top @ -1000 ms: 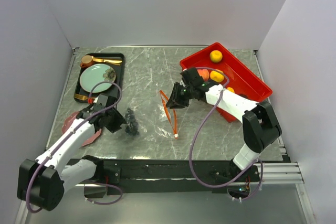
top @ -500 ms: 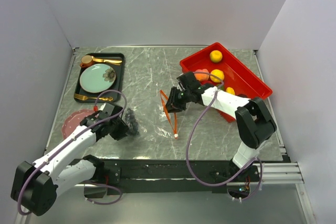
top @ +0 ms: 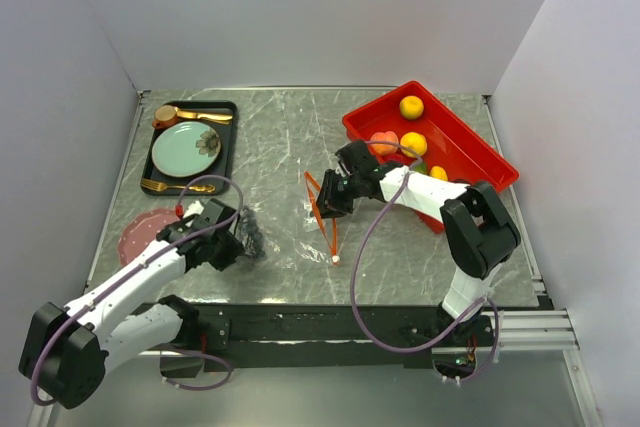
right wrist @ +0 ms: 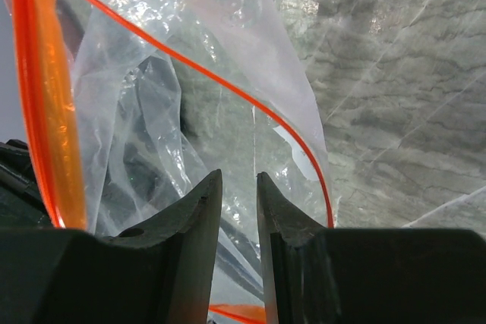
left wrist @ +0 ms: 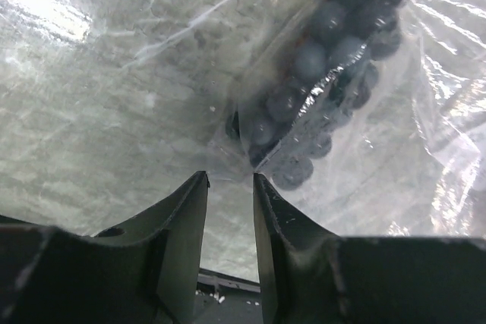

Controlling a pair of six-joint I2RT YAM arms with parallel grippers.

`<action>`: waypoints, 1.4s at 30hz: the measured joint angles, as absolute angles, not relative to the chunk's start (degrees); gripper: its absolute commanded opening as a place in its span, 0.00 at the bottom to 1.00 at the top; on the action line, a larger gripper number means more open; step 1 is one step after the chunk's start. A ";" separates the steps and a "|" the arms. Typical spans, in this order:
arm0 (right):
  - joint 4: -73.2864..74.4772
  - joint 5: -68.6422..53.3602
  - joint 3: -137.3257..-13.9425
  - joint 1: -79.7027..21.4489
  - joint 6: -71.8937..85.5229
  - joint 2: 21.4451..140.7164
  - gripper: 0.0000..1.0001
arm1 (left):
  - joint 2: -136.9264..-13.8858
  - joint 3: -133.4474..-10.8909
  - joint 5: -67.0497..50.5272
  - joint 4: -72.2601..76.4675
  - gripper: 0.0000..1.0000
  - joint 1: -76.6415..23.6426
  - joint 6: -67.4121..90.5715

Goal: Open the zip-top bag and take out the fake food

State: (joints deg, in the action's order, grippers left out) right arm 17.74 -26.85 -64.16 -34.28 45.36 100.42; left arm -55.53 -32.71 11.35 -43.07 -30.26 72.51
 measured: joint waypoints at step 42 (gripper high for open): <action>5.30 -29.85 -59.18 -34.39 50.13 109.27 0.32 | -59.46 -55.31 6.57 -44.71 0.01 -30.26 57.47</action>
State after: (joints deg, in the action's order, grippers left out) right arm 5.30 -29.85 -59.18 -34.39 50.13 109.27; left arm -59.46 -55.31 6.57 -44.71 -30.26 57.47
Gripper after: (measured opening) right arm 0.322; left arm 0.013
